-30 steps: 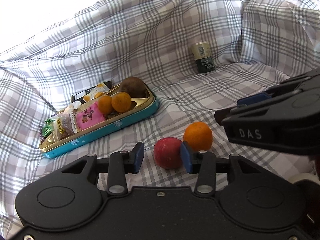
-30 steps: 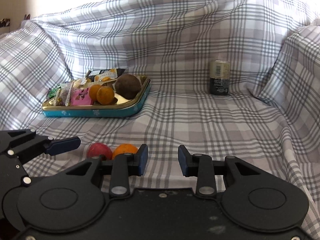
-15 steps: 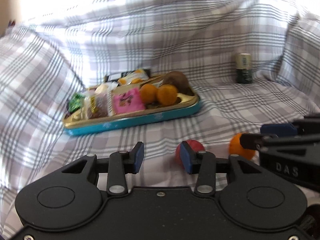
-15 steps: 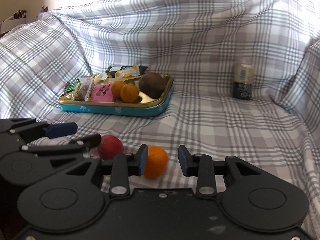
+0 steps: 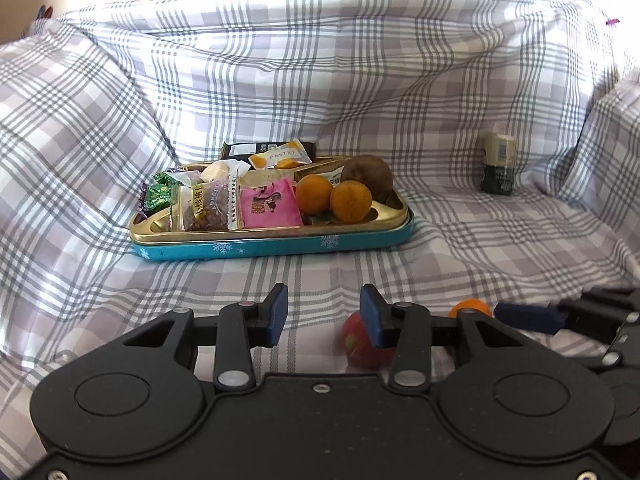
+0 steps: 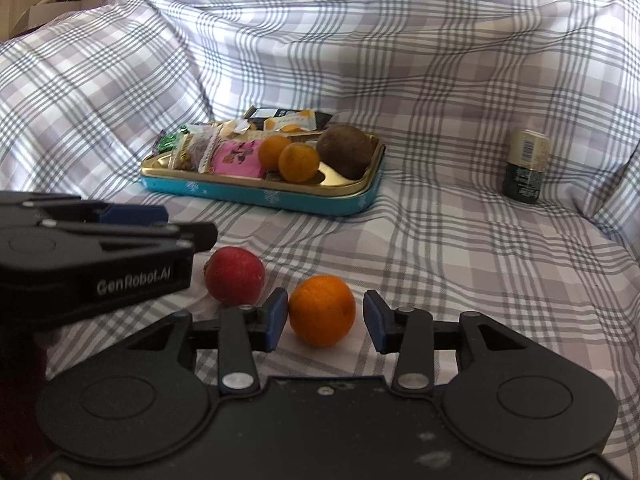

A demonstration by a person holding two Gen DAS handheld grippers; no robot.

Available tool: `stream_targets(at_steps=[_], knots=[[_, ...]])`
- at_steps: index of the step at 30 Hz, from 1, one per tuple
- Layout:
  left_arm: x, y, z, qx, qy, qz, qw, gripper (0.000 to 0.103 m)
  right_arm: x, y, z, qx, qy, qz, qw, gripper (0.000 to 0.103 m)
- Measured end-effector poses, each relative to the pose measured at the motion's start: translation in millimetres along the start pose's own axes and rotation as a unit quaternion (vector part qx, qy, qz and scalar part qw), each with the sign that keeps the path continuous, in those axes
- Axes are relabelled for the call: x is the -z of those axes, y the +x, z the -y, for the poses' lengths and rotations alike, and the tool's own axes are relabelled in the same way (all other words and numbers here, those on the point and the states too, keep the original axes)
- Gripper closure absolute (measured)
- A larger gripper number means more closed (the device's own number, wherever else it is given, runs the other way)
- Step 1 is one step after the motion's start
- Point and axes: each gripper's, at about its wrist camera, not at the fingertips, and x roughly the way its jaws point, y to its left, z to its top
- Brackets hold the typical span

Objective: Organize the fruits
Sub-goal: 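Grasp the red apple with the left tool while the right tool grasps the orange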

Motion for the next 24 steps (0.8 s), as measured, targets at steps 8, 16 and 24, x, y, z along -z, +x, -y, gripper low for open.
stream_targets(at_steps=[8, 16, 24], knots=[[-0.7, 1.9, -4.4, 0.027, -0.024, -0.006, 0.9993, 0.052, 0.9, 7.8, 3.2, 0.005, 0.011, -0.020, 1.000, 0.065], [2.3, 2.7, 1.7, 0.045, -0.017, -0.014, 0.9988, 0.052, 1.2, 1.4, 17.4, 0.041, 0.041, 0.000, 0.998, 0.065], [6.1, 9.5, 7.0, 0.050, -0.010, -0.036, 0.9980, 0.052, 0.9, 7.3, 35.1, 0.071, 0.073, -0.021, 0.995, 0.065]])
